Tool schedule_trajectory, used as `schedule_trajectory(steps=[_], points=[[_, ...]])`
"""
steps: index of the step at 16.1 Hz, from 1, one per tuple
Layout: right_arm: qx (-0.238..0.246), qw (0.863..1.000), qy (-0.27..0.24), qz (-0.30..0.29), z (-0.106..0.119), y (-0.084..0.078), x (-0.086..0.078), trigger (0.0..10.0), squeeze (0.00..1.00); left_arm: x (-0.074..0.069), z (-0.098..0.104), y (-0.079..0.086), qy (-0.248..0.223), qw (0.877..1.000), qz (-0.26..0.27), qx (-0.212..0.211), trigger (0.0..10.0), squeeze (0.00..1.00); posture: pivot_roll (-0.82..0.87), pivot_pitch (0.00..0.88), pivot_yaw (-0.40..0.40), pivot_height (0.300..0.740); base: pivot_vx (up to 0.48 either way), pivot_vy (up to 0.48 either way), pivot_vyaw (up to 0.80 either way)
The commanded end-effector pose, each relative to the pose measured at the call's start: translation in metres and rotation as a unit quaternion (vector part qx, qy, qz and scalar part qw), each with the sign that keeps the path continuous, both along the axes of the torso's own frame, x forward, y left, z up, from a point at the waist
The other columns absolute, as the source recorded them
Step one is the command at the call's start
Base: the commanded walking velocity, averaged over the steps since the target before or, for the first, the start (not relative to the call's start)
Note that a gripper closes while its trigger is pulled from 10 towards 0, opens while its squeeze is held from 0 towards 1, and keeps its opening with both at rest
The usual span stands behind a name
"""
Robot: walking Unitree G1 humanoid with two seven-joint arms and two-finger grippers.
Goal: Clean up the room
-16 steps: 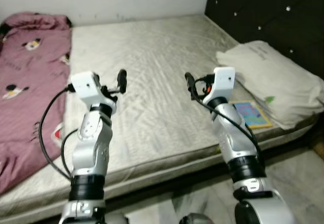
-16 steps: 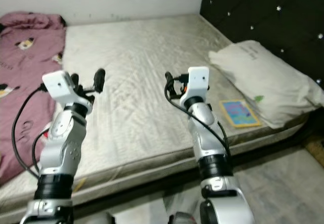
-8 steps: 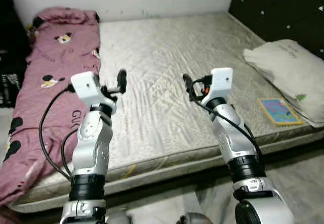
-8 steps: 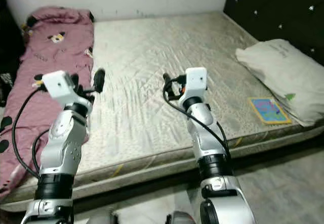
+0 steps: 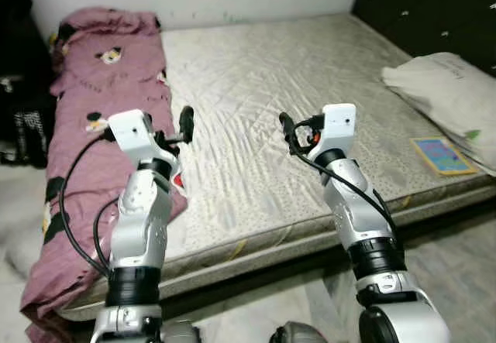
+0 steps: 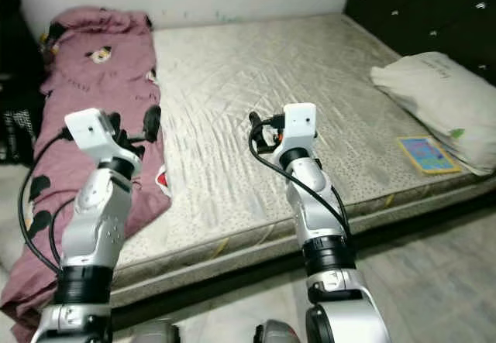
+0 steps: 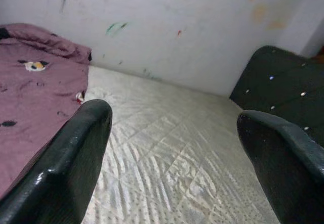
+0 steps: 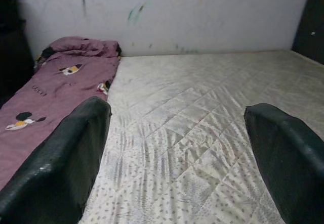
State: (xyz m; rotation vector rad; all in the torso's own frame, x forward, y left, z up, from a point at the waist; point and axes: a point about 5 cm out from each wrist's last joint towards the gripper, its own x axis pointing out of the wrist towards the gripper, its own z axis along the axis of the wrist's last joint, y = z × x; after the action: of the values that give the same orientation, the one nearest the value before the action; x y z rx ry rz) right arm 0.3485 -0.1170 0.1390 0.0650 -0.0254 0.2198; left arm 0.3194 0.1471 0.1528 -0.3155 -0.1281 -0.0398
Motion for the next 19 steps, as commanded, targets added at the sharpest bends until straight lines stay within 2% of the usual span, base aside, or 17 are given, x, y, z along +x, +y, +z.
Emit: schedule_trajectory(steps=[1, 8, 12, 15, 17, 19], points=[[0.001, 1.0, -0.011, 0.015, 0.007, 0.01, 0.002, 10.0, 0.0, 0.0, 0.0, 0.007, 0.001, 1.0, 0.007, 0.004, 10.0, 0.0, -0.09, 0.0, -0.025, 0.74, 0.0, 0.48, 0.0], [0.001, 1.0, -0.011, 0.015, 0.008, 0.01, 0.003, 10.0, 0.0, 0.001, 0.0, 0.008, 0.002, 1.0, 0.013, 0.001, 10.0, 0.0, -0.09, 0.0, -0.028, 0.74, 0.0, 0.48, 0.4], [0.006, 1.0, -0.009, 0.012, 0.009, 0.01, 0.005, 10.0, 0.0, 0.002, 0.002, 0.009, -0.006, 1.0, 0.02, 0.003, 10.0, 0.0, -0.09, 0.0, -0.028, 0.74, 0.0, 0.437, 0.0], [0.024, 1.0, -0.012, 0.009, 0.014, 0.01, 0.009, 10.0, 0.0, 0.004, 0.003, 0.016, -0.007, 0.999, 0.038, 0.029, 10.0, 0.0, -0.08, 0.0, -0.03, 0.74, 0.0, 0.0, 0.0], [0.019, 1.0, -0.022, 0.007, 0.019, 0.011, 0.013, 10.0, 0.0, 0.005, 0.006, 0.02, -0.012, 0.998, 0.034, 0.06, 10.0, 0.0, -0.07, 0.0, -0.028, 0.74, 0.0, 0.0, 0.0], [0.015, 1.0, -0.027, 0.0, 0.02, 0.009, 0.016, 10.0, 0.0, 0.006, 0.006, 0.031, -0.004, 0.996, 0.032, 0.088, 10.0, 0.0, -0.06, 0.0, -0.021, 0.74, 0.0, 0.0, 0.0]])
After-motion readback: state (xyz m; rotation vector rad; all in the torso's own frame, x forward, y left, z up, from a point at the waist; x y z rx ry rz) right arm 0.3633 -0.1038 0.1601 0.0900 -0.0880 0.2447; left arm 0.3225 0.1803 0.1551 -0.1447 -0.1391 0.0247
